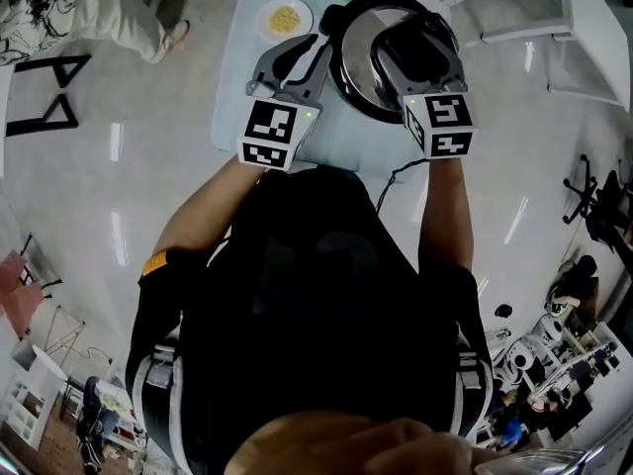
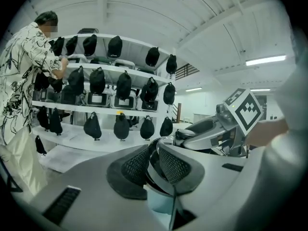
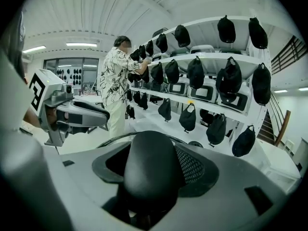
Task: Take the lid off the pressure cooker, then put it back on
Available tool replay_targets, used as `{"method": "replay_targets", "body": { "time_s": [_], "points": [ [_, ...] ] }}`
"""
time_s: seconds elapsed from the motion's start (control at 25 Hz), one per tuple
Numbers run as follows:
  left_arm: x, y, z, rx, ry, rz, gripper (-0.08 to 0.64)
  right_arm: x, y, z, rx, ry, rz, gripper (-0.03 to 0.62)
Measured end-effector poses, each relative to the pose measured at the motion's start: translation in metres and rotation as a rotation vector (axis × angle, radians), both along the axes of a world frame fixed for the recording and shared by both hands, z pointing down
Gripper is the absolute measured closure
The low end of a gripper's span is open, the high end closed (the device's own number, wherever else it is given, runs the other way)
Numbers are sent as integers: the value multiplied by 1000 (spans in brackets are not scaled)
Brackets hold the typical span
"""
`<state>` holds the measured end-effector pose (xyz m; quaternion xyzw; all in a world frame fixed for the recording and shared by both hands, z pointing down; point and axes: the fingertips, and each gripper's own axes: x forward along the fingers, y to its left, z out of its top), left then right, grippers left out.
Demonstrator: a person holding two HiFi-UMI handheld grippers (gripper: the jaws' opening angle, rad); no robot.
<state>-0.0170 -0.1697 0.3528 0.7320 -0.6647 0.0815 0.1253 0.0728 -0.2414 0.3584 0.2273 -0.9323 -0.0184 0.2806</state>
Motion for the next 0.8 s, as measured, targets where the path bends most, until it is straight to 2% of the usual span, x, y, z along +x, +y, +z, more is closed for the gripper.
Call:
{"method": "replay_targets", "body": {
  "time_s": [0.16, 0.4, 0.8],
  "points": [
    [-2, 25, 1, 2, 7, -1, 491, 3, 34, -3, 7, 7, -5, 302],
    [-24, 68, 2, -2, -1, -15, 492, -18, 85, -7, 19, 5, -44, 302],
    [-106, 143, 8, -12, -16, -111, 492, -105, 165, 3, 12, -8, -155, 302]
  ]
}}
